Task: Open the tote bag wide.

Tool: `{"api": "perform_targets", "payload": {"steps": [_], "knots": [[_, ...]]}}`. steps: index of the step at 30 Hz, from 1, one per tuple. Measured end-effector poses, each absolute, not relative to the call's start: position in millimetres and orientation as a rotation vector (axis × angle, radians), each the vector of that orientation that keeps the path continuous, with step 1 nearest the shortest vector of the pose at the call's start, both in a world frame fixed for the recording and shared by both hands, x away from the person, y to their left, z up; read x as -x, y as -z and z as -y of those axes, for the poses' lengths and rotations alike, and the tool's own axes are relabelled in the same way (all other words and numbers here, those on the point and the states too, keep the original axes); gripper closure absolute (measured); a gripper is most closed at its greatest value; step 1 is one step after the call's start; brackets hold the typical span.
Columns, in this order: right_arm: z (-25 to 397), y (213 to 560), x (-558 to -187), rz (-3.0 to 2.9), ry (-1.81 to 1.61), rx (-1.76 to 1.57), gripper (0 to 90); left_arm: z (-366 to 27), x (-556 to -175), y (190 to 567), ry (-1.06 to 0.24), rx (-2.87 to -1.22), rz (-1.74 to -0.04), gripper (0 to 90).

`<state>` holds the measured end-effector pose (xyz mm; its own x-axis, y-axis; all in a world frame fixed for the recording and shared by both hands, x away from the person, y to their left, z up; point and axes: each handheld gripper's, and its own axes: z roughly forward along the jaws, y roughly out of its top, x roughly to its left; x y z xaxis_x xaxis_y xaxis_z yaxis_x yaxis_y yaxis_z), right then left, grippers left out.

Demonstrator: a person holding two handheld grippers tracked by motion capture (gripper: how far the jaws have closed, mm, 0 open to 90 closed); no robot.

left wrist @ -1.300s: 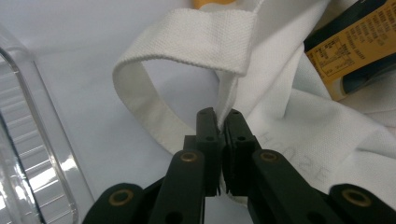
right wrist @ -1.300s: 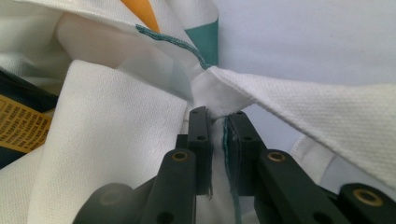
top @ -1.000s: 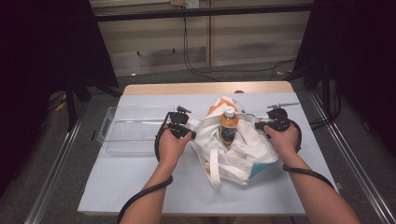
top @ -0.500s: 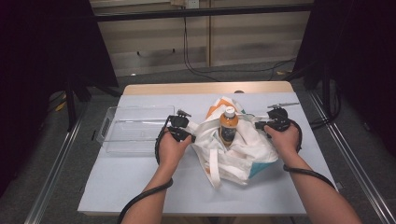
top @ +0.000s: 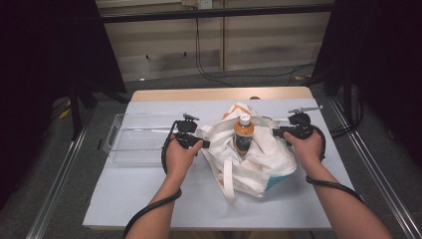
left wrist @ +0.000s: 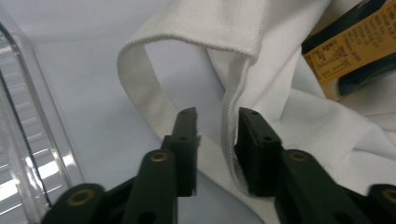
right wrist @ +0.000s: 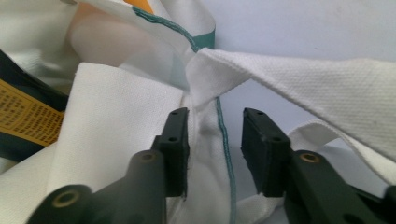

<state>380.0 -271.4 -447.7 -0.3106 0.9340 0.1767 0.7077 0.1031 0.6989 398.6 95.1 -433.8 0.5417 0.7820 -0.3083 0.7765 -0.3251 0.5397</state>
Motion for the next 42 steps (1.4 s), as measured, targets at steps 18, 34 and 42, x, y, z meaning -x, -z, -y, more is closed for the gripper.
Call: {"api": "perform_targets", "payload": {"steps": [18,34,42], "knots": [[270,431,-356,-2.106,-1.013,-1.558,36.6,-92,-384,415,-0.075,-2.122,-1.226,40.1],[275,434,-331,-2.131,-1.011,-1.517,40.2,-89,-376,426,-0.018,-2.161,-1.227,50.2],[273,440,-330,-2.167,-1.04,-1.513,60.2,-93,-373,432,0.015,-2.167,-1.242,61.5]]}}
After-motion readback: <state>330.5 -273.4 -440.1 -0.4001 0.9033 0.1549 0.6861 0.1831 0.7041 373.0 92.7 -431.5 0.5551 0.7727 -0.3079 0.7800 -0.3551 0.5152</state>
